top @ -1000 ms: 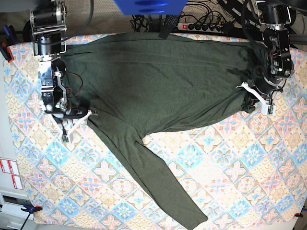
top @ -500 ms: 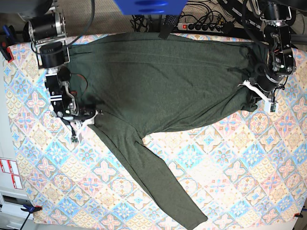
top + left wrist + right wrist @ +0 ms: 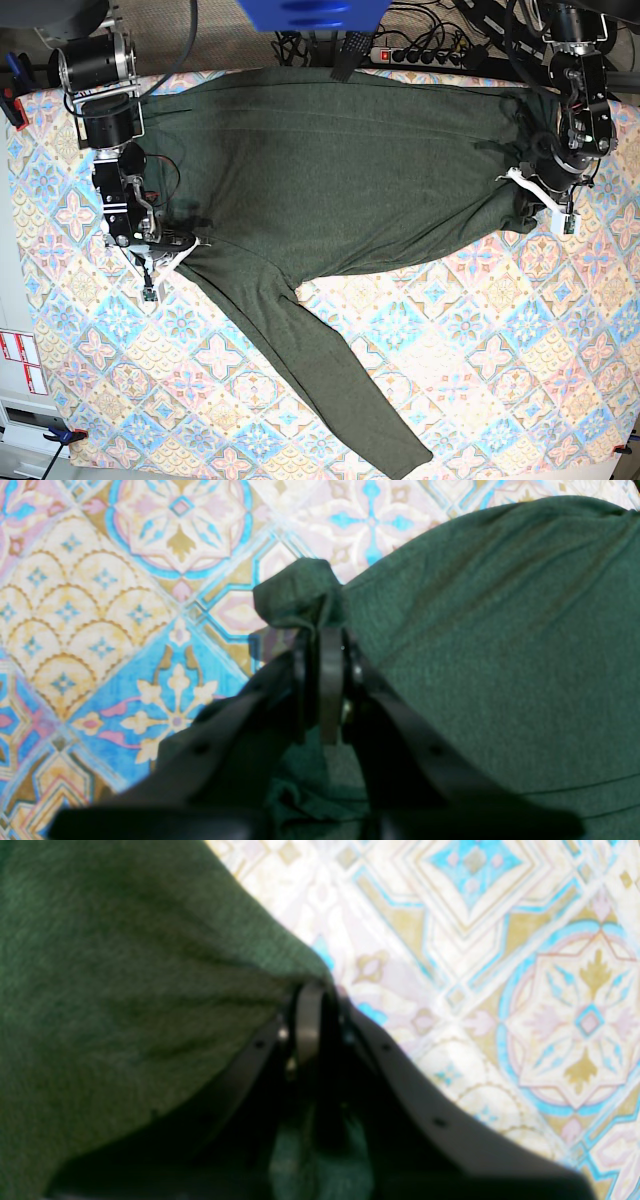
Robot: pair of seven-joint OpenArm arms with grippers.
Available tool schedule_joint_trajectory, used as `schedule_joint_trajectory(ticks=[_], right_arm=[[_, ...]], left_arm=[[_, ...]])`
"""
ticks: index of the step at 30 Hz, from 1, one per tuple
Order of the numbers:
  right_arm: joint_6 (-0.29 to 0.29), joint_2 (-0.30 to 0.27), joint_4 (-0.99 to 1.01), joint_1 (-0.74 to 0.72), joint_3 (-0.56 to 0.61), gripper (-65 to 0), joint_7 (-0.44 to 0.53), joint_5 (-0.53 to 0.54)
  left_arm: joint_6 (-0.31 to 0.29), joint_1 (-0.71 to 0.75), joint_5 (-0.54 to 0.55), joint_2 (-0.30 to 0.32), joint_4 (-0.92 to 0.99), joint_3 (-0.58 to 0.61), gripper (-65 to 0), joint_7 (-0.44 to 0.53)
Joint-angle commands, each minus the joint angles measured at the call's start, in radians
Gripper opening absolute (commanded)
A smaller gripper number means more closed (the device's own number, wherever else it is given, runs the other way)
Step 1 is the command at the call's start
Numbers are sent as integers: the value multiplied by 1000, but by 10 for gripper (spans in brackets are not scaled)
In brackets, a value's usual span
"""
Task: Fold the T-shirt properly
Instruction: 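Grasp the shirt's side edges with both grippers, then lift and fold the shirt body toward the shoulders with both grippers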
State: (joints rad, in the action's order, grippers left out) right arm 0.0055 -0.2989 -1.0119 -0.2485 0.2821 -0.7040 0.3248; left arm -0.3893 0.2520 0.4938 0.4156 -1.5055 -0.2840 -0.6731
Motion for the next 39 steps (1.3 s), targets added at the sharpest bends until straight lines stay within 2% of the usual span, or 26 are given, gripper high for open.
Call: schedule_joint_trajectory(ticks=[1, 5, 12, 21, 24, 30, 39], right_arm=[[0, -9, -8, -10, -4, -635, -18, 0], [0, -12, -88, 34, -7, -635, -16, 0], [0, -12, -310, 170, -125, -635, -29, 1], [0, -13, -490, 323, -128, -637, -29, 1], [0, -16, -551, 380, -129, -637, -29, 1], [0, -61, -644, 470, -134, -637, -23, 1], [0, -62, -753, 598, -263, -637, -24, 1]], left_arm=[[0, -7, 9, 21, -20, -8, -650, 17], [0, -7, 9, 22, -22, -10, -650, 17], [0, 34, 9, 19, -73, -45, -650, 17], [-1, 79, 9, 59, -134, -56, -650, 25], [-1, 105, 9, 58, -155, -96, -650, 23], [-1, 120, 7, 75, -166, -120, -650, 19], [-1, 128, 4, 85, -163, -128, -650, 19]])
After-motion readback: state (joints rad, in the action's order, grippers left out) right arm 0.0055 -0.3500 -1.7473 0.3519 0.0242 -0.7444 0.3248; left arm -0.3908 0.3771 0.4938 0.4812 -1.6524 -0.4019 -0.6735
